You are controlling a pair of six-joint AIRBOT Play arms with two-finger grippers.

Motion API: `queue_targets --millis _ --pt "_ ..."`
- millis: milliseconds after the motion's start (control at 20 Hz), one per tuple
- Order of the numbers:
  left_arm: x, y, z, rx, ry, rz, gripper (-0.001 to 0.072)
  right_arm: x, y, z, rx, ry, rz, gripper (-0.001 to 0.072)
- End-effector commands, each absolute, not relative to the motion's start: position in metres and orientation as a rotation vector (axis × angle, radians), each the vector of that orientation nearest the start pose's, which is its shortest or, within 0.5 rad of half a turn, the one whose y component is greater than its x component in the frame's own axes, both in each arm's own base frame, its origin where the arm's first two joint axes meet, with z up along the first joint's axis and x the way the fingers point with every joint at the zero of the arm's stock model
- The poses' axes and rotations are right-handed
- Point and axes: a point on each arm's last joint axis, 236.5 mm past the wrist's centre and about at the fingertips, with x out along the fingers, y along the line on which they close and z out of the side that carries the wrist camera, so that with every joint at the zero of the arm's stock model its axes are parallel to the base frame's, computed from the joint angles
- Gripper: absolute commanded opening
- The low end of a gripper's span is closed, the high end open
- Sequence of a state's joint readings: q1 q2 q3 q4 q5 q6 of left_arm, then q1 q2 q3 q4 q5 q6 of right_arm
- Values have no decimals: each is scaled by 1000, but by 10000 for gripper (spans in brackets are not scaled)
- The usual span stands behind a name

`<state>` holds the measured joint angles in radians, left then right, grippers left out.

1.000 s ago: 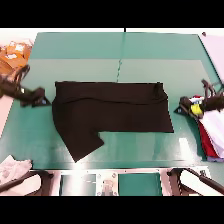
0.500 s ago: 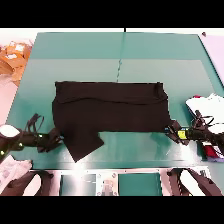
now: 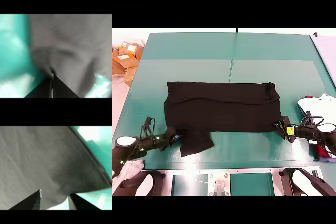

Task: Fold the shirts.

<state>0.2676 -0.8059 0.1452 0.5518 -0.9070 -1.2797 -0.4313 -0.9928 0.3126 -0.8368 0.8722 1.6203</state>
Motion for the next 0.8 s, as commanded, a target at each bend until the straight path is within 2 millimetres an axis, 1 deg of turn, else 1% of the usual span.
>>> queue_targets --millis 0,50,100,150,200,250,300,400,450,550,600,650,700,750 --pt "242 -110 -64 -1022 1131 -232 24 243 19 -125 1138 1264 -288 432" --pt "245 -111 -56 -1014 1125 -252 24 243 19 -125 1135 1262 -287 431" --pt "248 -112 -51 -1001 1121 -268 24 245 18 -125 1137 1254 -290 396" --pt "249 -111 -48 -980 1122 -280 24 246 17 -125 1137 1251 -292 220" --pt "248 -110 -48 -959 1127 -280 24 245 17 -125 1119 1253 -278 25" --pt "249 -109 -48 -941 1129 -283 23 244 19 -125 1085 1261 -245 17" --pt "249 -110 -42 -924 1129 -304 23 241 22 -124 1058 1279 -213 17" --pt "246 -111 -20 -830 1131 -367 22 230 26 -121 1012 1326 -173 17" --pt "243 -106 -9 -767 1131 -366 22 226 25 -117 985 1335 -172 17" --pt "235 -91 18 -635 1099 -322 22 210 17 -107 906 1349 -200 17" --pt "228 -86 30 -589 1081 -301 22 200 11 -101 857 1359 -223 17" --pt "224 -86 40 -586 1058 -294 21 191 5 -95 810 1357 -249 17" --pt "223 -89 47 -592 1032 -299 22 188 0 -87 778 1335 -266 17" --pt "223 -92 52 -599 1015 -311 21 193 -3 -75 758 1281 -261 17"
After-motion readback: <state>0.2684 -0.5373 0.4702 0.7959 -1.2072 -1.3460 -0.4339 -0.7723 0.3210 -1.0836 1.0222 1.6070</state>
